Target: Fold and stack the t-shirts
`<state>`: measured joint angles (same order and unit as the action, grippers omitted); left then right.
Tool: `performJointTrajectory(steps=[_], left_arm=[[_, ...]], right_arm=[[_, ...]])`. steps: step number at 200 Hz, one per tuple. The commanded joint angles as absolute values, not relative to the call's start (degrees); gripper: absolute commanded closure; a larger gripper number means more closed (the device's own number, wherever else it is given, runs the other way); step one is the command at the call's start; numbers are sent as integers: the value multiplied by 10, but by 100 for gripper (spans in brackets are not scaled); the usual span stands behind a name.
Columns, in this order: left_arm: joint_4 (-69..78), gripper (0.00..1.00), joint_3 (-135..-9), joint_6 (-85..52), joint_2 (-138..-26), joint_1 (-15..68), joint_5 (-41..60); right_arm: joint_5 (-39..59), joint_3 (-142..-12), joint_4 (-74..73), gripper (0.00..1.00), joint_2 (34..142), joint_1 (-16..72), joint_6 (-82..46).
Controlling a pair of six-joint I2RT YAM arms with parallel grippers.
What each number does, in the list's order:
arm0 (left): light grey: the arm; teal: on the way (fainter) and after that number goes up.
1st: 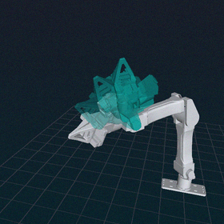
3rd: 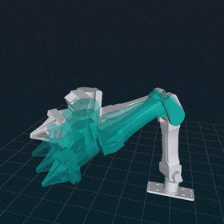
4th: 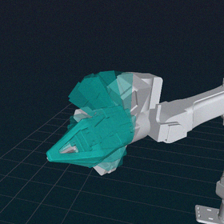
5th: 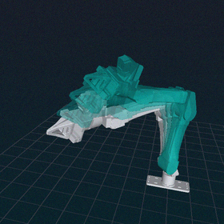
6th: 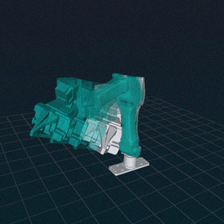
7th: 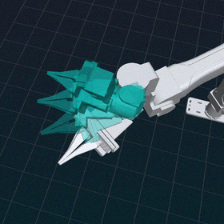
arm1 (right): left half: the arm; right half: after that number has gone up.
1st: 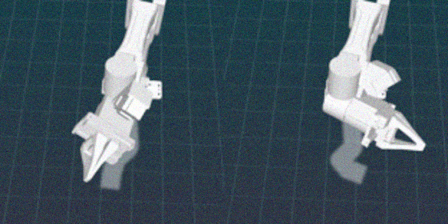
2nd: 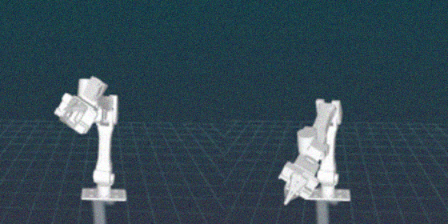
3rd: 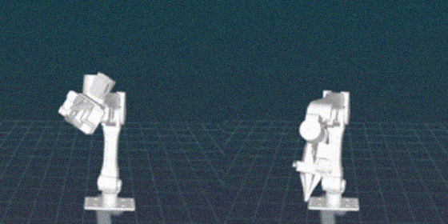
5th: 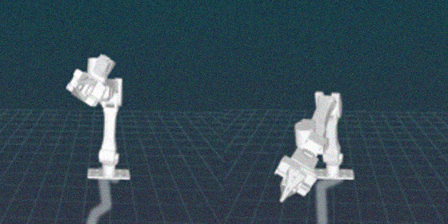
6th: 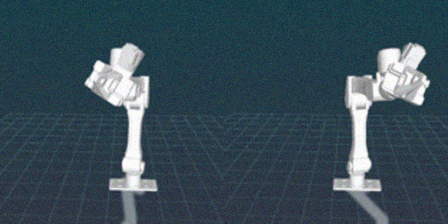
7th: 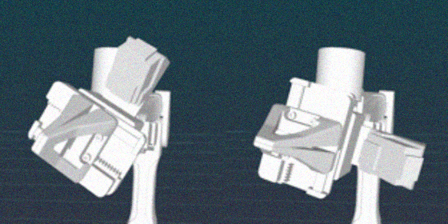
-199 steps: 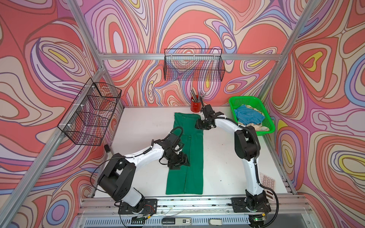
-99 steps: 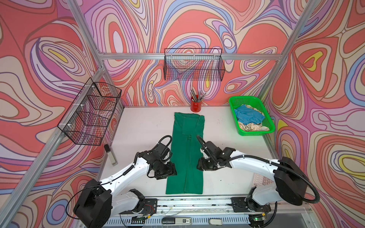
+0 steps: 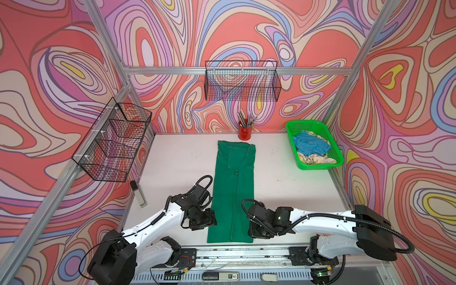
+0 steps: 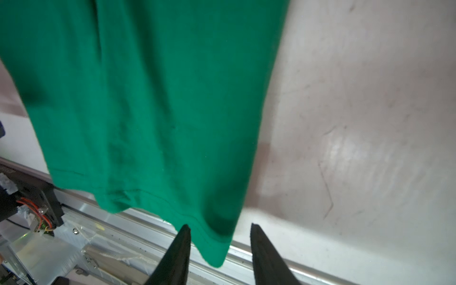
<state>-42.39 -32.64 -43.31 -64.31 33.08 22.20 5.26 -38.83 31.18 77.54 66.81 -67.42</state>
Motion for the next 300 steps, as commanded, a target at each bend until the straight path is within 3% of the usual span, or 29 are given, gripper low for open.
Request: performJointTrajectory(steps=[1,73,91,106,151,201,226,232,271,300], left_arm=[[-410,32,-307,-451,-637,340,213],[-409,32,-302,-458,-646,353,204],[-412,32,-306,-455,-658,353,202],[-412,32,-314,-450,-667,353,202],[-384,35,-301,-448,-693,357,231],[-361,41,-266,-458,-697,377,237],[-359,41,-253,-477,-682,402,243],[-360,41,-249,-483,-678,407,243],[-350,43,-230,-506,-658,424,240],[-336,48,-240,-498,-692,435,239]], right_arm=[[28,-370,294,60,778,671,-703],[48,-350,233,64,801,674,-696],[53,-340,226,69,799,675,-702],[55,-339,231,81,795,675,-705],[46,-333,281,92,770,674,-704],[43,-324,289,89,751,675,-692],[51,-318,276,63,738,678,-696],[51,-318,276,60,733,678,-697],[54,-321,263,62,739,691,-701],[52,-319,260,73,748,703,-707]])
